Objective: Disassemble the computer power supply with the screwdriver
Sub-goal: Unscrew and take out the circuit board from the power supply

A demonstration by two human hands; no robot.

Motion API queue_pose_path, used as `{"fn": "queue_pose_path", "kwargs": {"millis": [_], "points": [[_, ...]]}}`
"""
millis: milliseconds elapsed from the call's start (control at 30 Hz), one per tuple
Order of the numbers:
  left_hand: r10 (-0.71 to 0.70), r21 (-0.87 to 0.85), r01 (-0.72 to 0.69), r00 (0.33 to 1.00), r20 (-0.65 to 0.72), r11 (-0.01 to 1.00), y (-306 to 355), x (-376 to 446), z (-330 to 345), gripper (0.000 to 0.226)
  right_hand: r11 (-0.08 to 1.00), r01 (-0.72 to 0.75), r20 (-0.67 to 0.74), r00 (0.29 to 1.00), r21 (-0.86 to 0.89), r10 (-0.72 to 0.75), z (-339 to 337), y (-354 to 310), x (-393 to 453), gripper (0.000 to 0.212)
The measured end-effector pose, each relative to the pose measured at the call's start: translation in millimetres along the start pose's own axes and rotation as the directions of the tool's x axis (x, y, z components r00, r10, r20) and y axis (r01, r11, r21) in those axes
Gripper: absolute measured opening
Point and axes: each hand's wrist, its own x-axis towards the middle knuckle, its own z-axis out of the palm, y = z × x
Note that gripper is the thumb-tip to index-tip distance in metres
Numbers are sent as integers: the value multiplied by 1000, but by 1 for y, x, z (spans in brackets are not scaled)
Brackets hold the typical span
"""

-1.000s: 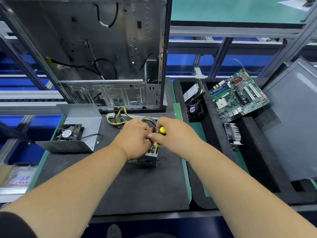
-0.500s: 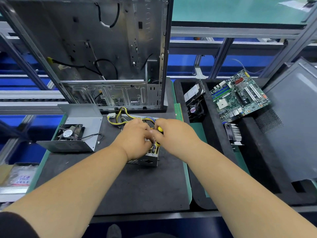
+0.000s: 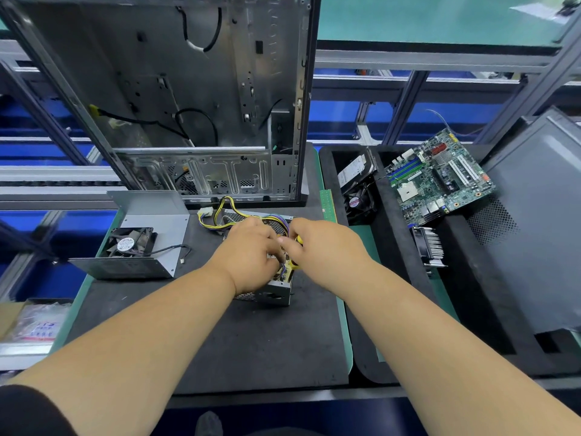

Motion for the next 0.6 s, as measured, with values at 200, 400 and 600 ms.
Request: {"fn": "queue_pose_path", "kwargs": {"millis": [200,400,600], "points": [[-6,-22,5,1000,-25,1000,-2,1,2,40,986,29,28,999,165,-34,-5,1,0,21],[6,-30,-6,1000,-25,1000,-3,1,3,40,986,26,28,999,164,-31,-7,1,-3,10],[8,-51,-10,999,-34,999,0,0,-1,38,997,-12,-64,998,-82,7,0,-1,-5,39]]}}
